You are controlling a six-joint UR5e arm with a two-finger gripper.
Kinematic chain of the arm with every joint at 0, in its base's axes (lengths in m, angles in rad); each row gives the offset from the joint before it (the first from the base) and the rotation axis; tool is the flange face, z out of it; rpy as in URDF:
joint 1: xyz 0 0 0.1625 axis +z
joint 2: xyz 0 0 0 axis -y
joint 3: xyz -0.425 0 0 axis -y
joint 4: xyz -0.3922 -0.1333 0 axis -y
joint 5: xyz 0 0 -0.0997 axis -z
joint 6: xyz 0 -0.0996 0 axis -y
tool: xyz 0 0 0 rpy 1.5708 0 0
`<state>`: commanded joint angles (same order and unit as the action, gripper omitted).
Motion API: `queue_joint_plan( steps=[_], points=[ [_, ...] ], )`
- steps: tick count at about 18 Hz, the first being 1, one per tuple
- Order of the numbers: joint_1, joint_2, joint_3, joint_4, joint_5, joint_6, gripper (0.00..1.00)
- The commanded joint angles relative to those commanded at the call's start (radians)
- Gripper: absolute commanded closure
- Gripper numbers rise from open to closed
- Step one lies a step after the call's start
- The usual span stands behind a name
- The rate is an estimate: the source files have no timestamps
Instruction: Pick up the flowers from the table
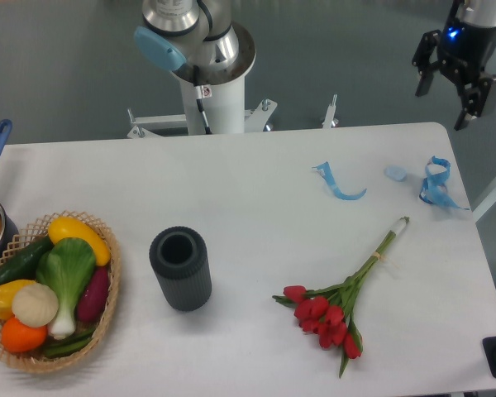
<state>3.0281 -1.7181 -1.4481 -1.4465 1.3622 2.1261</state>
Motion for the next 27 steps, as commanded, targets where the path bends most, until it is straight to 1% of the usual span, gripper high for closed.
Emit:
queue_joint_plan(
  steps=[2, 4, 5, 6, 7, 8, 10, 11, 13, 15, 17, 18, 19, 21, 22, 23, 25, 26, 27],
  points=[
    [-0.003, 0.002, -0.003, 0.006, 0.003, 0.002, 0.00],
    [-0.009, 0.005, -0.005, 0.026, 0.012, -0.002, 0.00],
    [-0.009, 0.012, -0.009, 0.025, 0.018, -0.003, 0.00],
    [-0.009, 0.014, -0.020, 0.025, 0.017, -0.009, 0.00],
    [-0.006, 0.015, -0.043, 0.037, 0.014, -0.017, 0.00],
    [-0.006, 0.021, -0.069, 0.072, 0.014, -0.020, 0.00],
    [-0.008, 0.029, -0.113, 0.162, 0.009, -0.026, 0.00],
    [-0.009, 0.032, -0.130, 0.184, 0.009, -0.047, 0.00],
    [-0.020, 0.035, -0.144, 0.190, 0.011, -0.121, 0.00],
    [-0.052, 0.029, -0.150, 0.190, 0.014, -0.155, 0.00],
    [-0.060, 0.023, -0.163, 0.192, 0.011, -0.187, 0.00],
    [-0.072, 0.017, -0.170, 0.196, 0.011, -0.202, 0.00],
    [-0.099, -0.001, -0.173, 0.196, 0.011, -0.228, 0.00],
    [-0.126, -0.023, -0.189, 0.201, 0.011, -0.315, 0.00],
    [-0.138, -0.034, -0.190, 0.218, 0.011, -0.362, 0.00],
    [-0.159, -0.049, -0.190, 0.244, 0.011, -0.397, 0.00],
    [-0.195, -0.086, -0.189, 0.314, 0.024, -0.477, 0.00],
    [-0.199, -0.106, -0.189, 0.355, 0.043, -0.498, 0.00],
    [-0.207, -0.123, -0.184, 0.374, 0.066, -0.503, 0.00]
  ],
)
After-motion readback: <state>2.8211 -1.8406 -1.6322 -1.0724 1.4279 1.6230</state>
